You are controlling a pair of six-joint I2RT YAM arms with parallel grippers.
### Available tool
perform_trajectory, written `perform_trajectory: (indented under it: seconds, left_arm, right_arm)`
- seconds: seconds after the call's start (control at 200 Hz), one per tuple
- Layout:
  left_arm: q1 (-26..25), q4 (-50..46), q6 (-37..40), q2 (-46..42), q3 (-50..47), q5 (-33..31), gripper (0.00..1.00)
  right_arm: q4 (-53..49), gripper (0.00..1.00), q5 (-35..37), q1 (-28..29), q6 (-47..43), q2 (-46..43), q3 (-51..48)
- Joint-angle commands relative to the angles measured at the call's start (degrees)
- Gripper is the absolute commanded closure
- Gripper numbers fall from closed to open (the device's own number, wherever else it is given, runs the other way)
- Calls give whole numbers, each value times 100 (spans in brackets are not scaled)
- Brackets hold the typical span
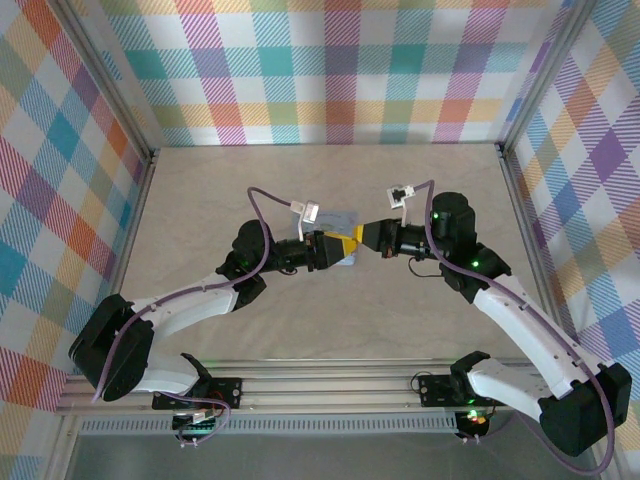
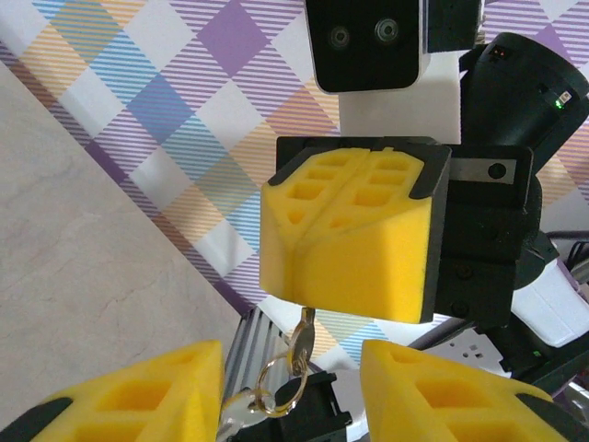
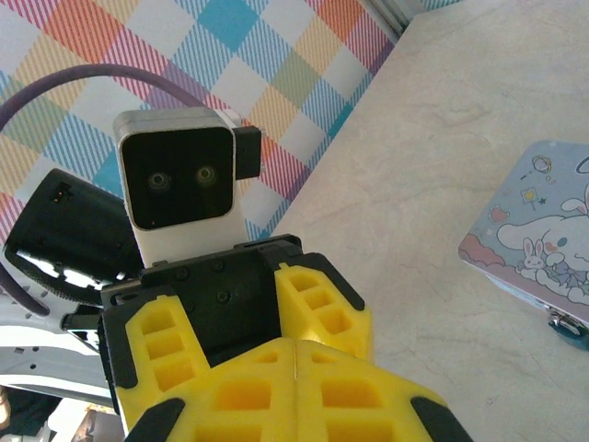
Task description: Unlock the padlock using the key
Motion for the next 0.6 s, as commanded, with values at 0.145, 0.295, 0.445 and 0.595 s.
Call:
perform_trajectory:
  seconds: [0.145, 0.295, 0.445, 0.595]
  left_arm:
    - [-72, 171, 7, -106, 98, 62, 62]
    - [-72, 179, 6, -107, 92, 66, 70]
    - [-73, 228, 6, -94, 96, 78, 84]
    - [-69, 235, 25, -138, 65, 49, 100]
  right_arm:
    - [335, 100, -199, -39, 137, -94, -65]
    - [367, 100, -216, -35, 168, -102, -75]
    - [363, 100, -231, -37, 184, -111, -83]
    - [408, 100, -253, -39, 221, -102, -118]
